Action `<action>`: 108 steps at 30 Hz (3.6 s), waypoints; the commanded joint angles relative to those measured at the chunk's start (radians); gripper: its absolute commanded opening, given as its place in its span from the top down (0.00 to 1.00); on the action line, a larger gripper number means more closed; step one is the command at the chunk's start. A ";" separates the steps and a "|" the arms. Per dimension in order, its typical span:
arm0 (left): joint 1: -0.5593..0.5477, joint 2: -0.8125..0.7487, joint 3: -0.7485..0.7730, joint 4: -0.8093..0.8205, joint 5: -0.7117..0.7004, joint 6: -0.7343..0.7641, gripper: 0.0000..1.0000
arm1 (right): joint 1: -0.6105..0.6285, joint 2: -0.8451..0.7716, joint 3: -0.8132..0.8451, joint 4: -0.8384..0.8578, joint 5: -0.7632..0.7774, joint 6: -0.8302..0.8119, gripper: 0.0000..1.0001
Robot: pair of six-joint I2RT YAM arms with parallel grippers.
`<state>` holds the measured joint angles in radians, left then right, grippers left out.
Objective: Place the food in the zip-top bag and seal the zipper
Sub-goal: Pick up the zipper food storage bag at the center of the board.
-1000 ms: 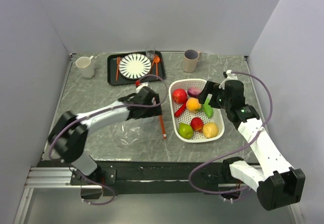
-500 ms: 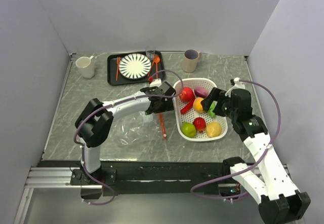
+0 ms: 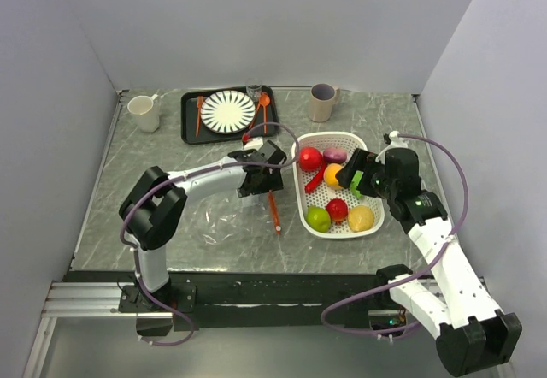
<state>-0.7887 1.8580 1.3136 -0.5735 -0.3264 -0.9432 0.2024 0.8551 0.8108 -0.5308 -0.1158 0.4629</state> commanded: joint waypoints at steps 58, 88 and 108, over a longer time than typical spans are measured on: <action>0.028 0.167 0.225 -0.105 0.059 0.099 0.48 | -0.004 0.007 0.010 -0.038 -0.048 -0.046 0.00; 0.031 0.205 0.234 -0.161 0.086 0.089 0.95 | -0.004 0.038 0.048 -0.057 -0.085 -0.063 0.00; 0.040 -0.362 -0.125 0.188 0.309 0.213 0.99 | 0.133 0.205 -0.012 0.281 -0.331 0.178 0.28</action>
<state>-0.7528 1.5341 1.2232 -0.5121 -0.1181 -0.8021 0.2707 1.0061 0.7715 -0.3965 -0.3992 0.5770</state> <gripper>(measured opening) 0.015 0.835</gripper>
